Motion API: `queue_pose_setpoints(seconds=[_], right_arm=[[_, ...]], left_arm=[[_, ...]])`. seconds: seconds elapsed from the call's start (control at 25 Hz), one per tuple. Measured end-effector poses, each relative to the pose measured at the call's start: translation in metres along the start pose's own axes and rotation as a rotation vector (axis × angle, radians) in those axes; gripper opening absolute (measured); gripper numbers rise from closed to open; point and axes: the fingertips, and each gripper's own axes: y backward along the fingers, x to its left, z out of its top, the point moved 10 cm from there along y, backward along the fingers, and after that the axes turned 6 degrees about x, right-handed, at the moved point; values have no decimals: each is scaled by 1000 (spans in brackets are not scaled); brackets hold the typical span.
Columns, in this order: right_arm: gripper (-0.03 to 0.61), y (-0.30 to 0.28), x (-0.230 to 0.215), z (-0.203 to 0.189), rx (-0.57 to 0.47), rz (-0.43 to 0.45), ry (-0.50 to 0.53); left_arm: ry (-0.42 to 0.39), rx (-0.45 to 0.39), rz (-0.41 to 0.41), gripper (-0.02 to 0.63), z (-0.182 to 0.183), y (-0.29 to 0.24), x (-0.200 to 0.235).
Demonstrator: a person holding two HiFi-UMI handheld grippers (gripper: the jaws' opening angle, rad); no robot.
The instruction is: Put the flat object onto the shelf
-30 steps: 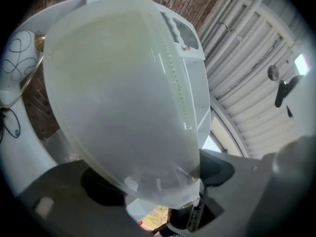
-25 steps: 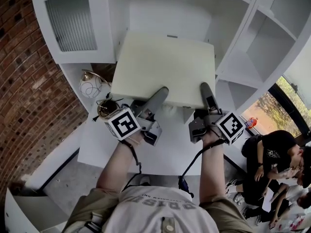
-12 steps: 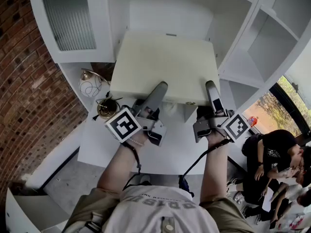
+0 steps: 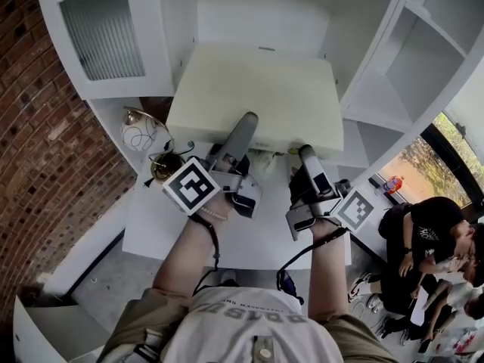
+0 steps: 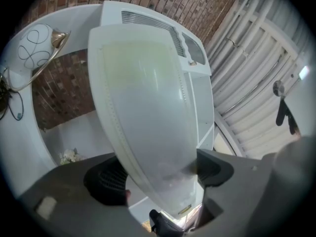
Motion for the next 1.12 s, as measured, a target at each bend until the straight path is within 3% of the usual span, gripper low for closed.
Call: queue_pose_setpoints(seconds=[0.36,0.56,0.88,1.12], right_arm=[[404,-33,0,-28,34,-3,-37],[301,-40,0,-33,-15,7,-66],[301,-45,1,-32,-75,-18,-67],[296,-46,-1,-26,-84,-28,-51]], left_arm=[[5,43,15,431,2,-8,4],[9,77,13,431,7,-13,7],[-61,135,-20,437,7,-2,10],[-70,146,21,437,0,11,21]])
